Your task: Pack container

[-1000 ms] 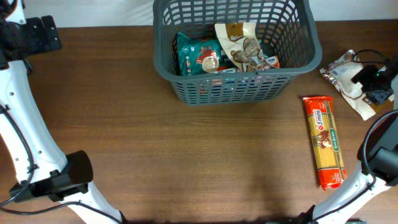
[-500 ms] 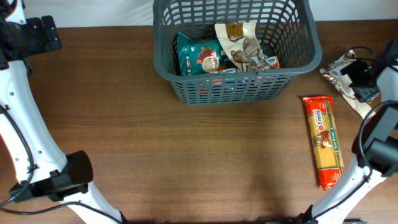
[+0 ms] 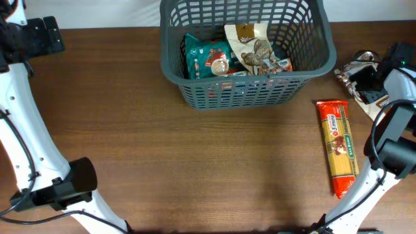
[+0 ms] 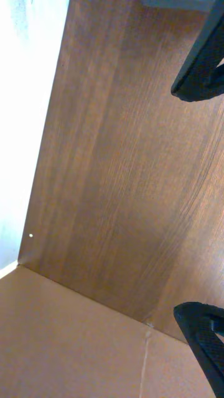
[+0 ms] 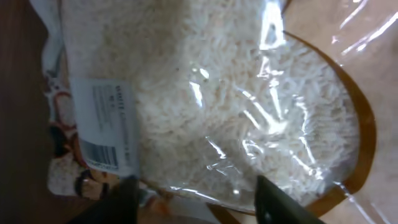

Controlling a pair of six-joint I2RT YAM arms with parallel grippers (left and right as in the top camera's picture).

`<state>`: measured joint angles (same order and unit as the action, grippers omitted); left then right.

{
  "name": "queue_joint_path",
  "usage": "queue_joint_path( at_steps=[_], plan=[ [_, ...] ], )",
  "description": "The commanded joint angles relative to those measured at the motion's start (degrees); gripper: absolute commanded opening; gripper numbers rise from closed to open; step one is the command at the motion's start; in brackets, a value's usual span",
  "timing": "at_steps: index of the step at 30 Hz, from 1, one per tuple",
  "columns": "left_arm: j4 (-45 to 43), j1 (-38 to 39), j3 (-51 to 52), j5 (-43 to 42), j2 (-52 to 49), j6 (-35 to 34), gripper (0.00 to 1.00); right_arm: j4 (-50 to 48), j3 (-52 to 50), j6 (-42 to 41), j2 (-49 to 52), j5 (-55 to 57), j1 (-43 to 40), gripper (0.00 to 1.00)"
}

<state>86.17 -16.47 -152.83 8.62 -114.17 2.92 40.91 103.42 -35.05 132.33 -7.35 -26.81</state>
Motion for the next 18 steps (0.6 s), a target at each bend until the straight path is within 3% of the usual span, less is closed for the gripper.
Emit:
queue_joint_path(
  at_steps=[1, 4, 7, 11, 18],
  plan=[
    [0.02, -0.22, 0.24, 0.22, -0.28, -0.79, 0.99, 1.38, -0.02, -0.39, 3.08, 0.28, 0.24, 0.48],
    [0.02, -0.2, 0.24, 0.22, -0.28, -0.79, 0.99, 1.92, 0.0, -0.39, 3.08, -0.02, 0.24, 0.34],
    [0.02, -0.2, 0.24, 0.22, -0.28, -0.79, 0.99, 2.78, 0.0, -0.37, 3.08, -3.19, 0.24, 0.33],
    [0.02, -0.2, 0.24, 0.22, -0.28, -0.79, 0.99, 3.76, 0.0, 1.22, 3.08, -8.24, 0.85, 0.36],
    [0.02, -0.22, 0.24, 0.22, -0.28, -0.79, 0.99, 5.01, 0.31, 2.05, 3.04, -14.12, 3.72, 0.51]
  ],
)
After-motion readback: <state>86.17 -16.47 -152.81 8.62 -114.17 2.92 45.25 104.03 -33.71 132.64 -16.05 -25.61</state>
